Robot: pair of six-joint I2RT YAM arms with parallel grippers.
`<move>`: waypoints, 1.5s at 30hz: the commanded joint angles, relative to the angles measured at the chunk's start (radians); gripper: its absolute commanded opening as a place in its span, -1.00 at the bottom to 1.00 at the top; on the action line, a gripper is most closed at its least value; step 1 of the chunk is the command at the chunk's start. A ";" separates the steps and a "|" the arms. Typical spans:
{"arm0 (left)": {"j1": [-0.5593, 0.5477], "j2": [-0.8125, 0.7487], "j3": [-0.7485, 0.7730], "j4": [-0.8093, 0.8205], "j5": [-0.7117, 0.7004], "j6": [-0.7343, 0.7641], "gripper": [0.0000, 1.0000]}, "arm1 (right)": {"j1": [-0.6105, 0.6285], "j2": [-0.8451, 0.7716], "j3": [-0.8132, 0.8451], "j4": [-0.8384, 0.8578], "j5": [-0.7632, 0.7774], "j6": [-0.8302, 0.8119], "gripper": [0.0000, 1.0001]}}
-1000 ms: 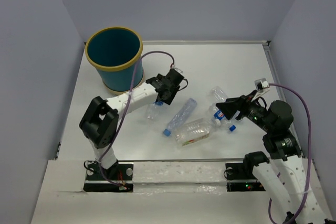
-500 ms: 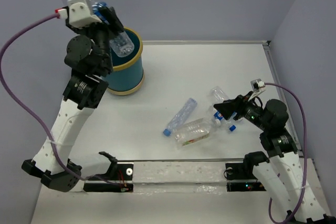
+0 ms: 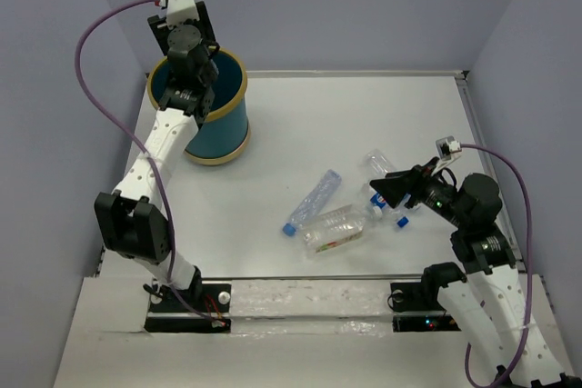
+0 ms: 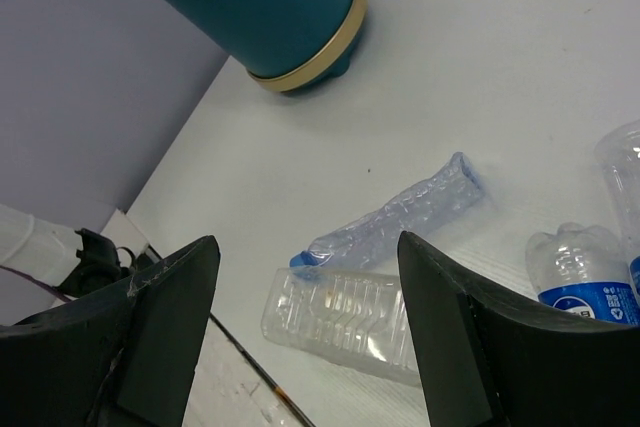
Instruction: Put the plastic bottles in the bin
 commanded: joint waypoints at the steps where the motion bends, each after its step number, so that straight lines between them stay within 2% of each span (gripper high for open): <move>1: 0.031 -0.034 -0.051 0.154 0.008 -0.020 0.21 | 0.004 -0.006 0.021 0.047 0.005 -0.005 0.54; 3: 0.045 -0.032 -0.088 0.168 0.029 -0.042 0.31 | 0.004 -0.003 0.024 0.039 0.014 -0.010 0.54; 6: 0.051 -0.028 -0.136 0.174 0.031 -0.071 0.71 | 0.004 0.011 0.034 0.013 0.044 -0.025 0.54; 7: 0.051 -0.031 -0.154 0.176 0.040 -0.080 0.94 | 0.004 0.019 0.032 0.002 0.062 -0.033 0.54; 8: 0.051 -0.034 -0.160 0.176 0.049 -0.085 0.98 | 0.004 0.020 0.031 -0.001 0.073 -0.036 0.54; 12: 0.051 -0.063 -0.156 0.144 0.112 -0.106 0.98 | 0.004 0.031 0.037 -0.032 0.145 -0.050 0.54; 17: 0.049 -0.139 -0.108 0.079 0.245 -0.222 0.98 | 0.004 0.069 0.093 -0.111 0.289 -0.077 0.56; 24: -0.003 -0.352 -0.100 -0.057 0.400 -0.362 0.98 | 0.004 0.177 0.139 -0.167 0.514 -0.111 0.56; 28: -0.064 -0.500 -0.235 -0.140 0.539 -0.513 0.98 | 0.004 0.290 0.169 -0.200 0.651 -0.131 0.44; 31: -0.141 -0.615 -0.327 -0.206 0.583 -0.527 0.98 | 0.004 0.333 0.173 -0.213 0.657 -0.146 0.38; 34: -0.184 -0.710 -0.392 -0.315 0.658 -0.487 0.98 | 0.004 0.442 0.207 -0.228 0.643 -0.168 0.40; 40: -0.201 -0.966 -0.609 -0.456 0.796 -0.468 0.98 | 0.014 0.758 0.333 -0.240 0.694 -0.292 0.66; 45: -0.201 -1.138 -0.716 -0.500 0.891 -0.470 0.98 | 0.027 0.951 0.464 -0.312 0.700 -0.373 0.76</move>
